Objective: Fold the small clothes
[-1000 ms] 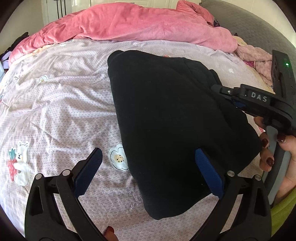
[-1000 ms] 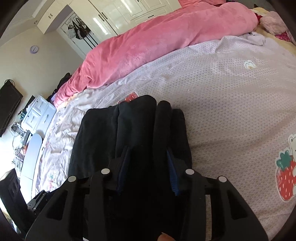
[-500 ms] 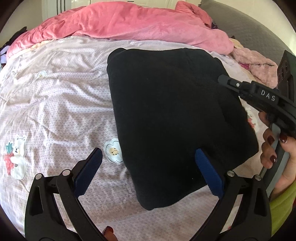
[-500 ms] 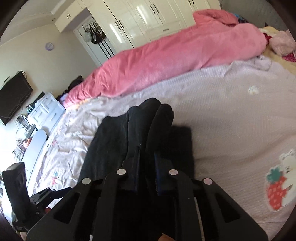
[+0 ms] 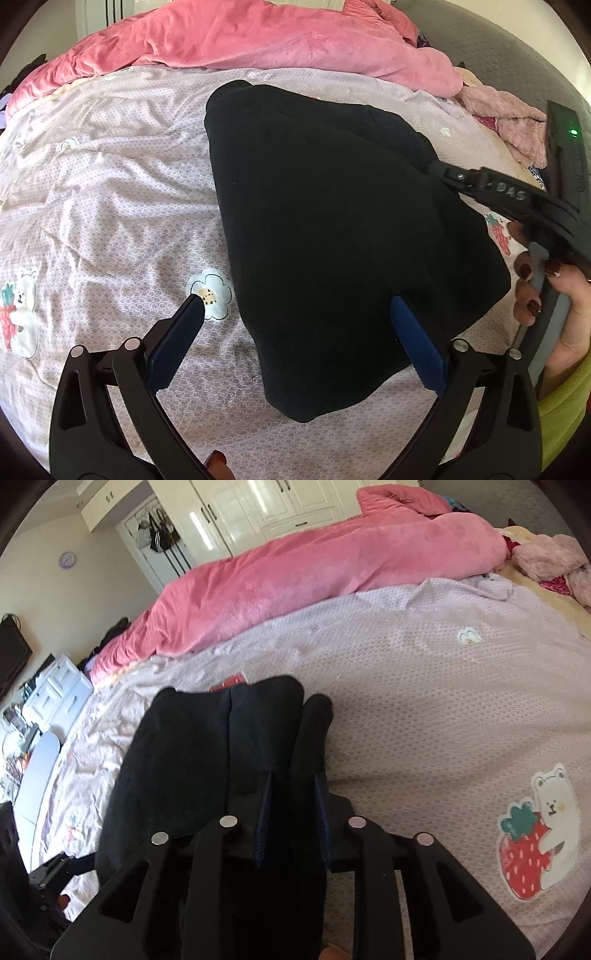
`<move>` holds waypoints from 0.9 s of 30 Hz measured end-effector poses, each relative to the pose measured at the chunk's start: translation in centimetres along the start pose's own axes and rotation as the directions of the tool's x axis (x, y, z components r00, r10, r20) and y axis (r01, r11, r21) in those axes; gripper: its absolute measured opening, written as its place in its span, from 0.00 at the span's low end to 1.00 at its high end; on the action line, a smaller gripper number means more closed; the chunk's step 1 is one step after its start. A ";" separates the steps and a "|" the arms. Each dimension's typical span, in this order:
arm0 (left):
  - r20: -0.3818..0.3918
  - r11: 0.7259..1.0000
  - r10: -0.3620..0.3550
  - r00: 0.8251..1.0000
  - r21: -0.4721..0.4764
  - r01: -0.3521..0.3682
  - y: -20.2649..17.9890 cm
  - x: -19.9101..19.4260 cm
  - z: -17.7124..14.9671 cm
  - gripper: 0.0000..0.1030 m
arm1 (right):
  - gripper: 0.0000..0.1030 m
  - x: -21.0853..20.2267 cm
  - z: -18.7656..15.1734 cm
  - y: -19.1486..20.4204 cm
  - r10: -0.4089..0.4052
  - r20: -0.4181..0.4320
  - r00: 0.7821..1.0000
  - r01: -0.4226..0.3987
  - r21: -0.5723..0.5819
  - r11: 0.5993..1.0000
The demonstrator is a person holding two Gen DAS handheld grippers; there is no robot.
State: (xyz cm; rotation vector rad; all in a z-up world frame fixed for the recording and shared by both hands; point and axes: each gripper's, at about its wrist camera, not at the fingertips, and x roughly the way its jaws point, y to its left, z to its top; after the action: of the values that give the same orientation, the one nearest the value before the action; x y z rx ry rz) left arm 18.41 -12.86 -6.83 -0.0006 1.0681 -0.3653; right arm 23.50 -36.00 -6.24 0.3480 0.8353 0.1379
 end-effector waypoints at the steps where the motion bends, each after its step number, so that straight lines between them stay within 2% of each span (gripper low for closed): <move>1: 0.001 1.000 0.000 1.000 0.000 0.000 0.1 0.0 0.0 0.91 | 0.23 -0.6 0.0 -0.1 -0.006 0.017 1.000 0.006 0.000 1.000; 4: 0.002 1.000 -0.003 1.000 -0.005 0.003 0.2 -0.1 -0.1 0.91 | 0.23 -1.9 0.0 -0.3 0.009 0.047 0.999 -0.010 0.014 1.000; 7: 0.002 1.000 -0.002 1.000 -0.004 0.002 0.2 -0.2 -0.2 0.91 | 0.24 -2.9 -0.3 -0.7 0.087 0.041 0.995 -0.088 0.036 0.995; 9: 0.004 1.000 -0.002 1.000 -0.007 0.002 0.3 -0.2 -0.2 0.91 | 0.24 -3.4 -0.9 -0.4 0.148 0.020 0.989 -0.148 0.026 0.989; 15: 0.043 0.999 -0.024 0.999 -0.021 0.025 0.4 -1.5 -0.7 0.91 | 0.26 -4.2 -2.1 1.4 0.238 -0.047 0.970 -0.238 -0.008 0.971; 18: 0.059 1.000 -0.006 0.998 -0.010 0.007 0.6 -2.1 -0.9 0.91 | 0.33 -3.8 -2.5 1.8 0.233 -0.076 0.970 -0.234 -0.003 0.972; 21: 0.046 1.000 0.017 0.999 -0.010 -0.016 0.8 -1.8 -0.9 0.91 | 0.33 -3.1 -3.1 1.7 0.187 -0.089 0.978 -0.186 0.017 0.982; 22: 0.042 1.000 0.018 0.999 -0.013 -0.018 0.9 -1.7 -0.9 0.91 | 0.36 -2.8 -3.3 1.5 0.159 -0.096 0.983 -0.157 0.031 0.987; 23: 0.040 1.000 0.018 0.999 -0.018 -0.017 0.9 -1.7 -0.9 0.91 | 0.40 -2.6 -3.5 1.2 0.158 -0.100 0.982 -0.153 0.050 0.987; 27: 0.038 1.000 0.023 0.999 -0.016 -0.022 0.8 -1.6 -1.1 0.91 | 0.37 -2.2 -4.0 0.1 0.208 -0.101 0.973 -0.196 0.116 0.974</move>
State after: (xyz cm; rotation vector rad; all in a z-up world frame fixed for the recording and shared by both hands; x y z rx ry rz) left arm 16.99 -11.41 -6.16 -0.0093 1.0320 -0.3352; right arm 19.04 -35.41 -7.17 0.5282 0.9198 0.3064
